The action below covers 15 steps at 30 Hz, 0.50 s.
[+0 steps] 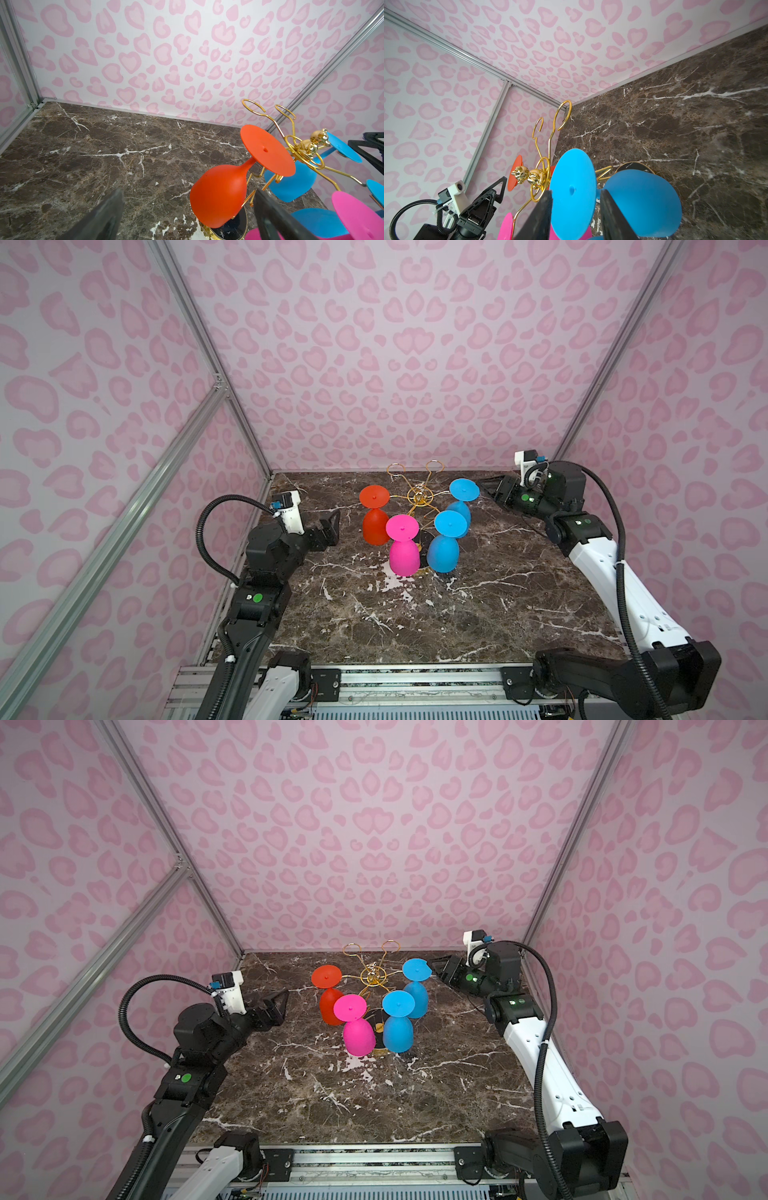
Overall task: Take the wine glass off the wine glass rack
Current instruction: Pick up the wine glass from the wine glass rack.
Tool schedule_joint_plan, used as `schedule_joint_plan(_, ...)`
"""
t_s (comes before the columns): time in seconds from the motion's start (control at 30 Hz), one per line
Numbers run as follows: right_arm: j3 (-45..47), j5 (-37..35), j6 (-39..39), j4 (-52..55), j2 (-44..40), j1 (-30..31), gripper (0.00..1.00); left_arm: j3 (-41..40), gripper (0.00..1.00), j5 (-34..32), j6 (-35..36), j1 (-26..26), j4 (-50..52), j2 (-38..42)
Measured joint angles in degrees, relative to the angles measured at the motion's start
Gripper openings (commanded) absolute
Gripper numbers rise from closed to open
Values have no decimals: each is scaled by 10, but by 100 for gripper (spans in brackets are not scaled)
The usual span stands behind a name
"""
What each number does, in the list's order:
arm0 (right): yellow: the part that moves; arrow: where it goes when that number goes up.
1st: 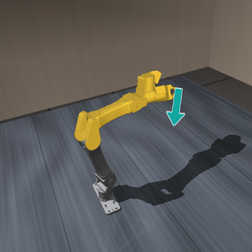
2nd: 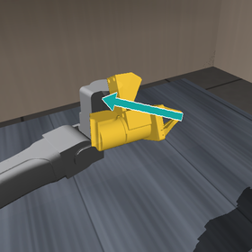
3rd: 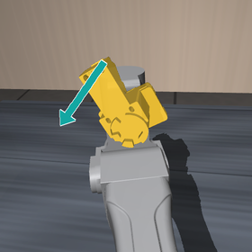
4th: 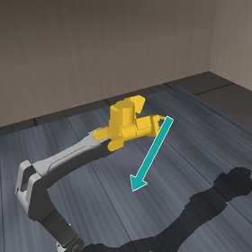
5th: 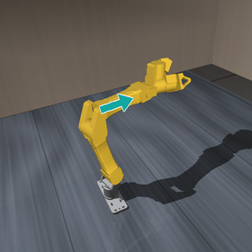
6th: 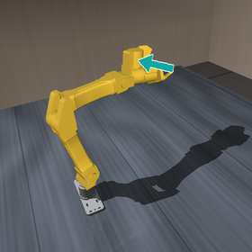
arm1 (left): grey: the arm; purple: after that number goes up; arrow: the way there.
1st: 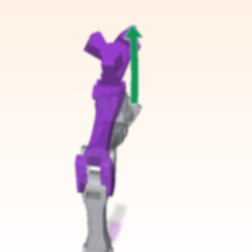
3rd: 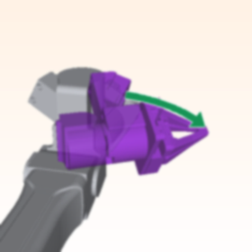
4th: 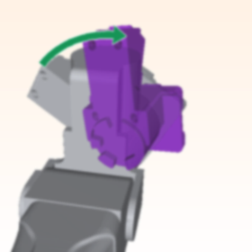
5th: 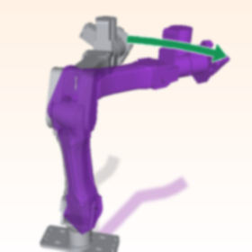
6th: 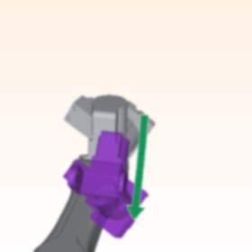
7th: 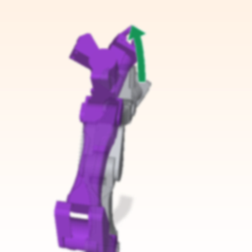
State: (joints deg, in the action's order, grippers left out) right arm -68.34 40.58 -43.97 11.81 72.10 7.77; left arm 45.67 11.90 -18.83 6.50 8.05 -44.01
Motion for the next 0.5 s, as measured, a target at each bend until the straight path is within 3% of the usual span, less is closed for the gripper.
schedule_joint_plan(0.5,6,2,0,3,7,1,27,-7,98,0,0,3,13,4)
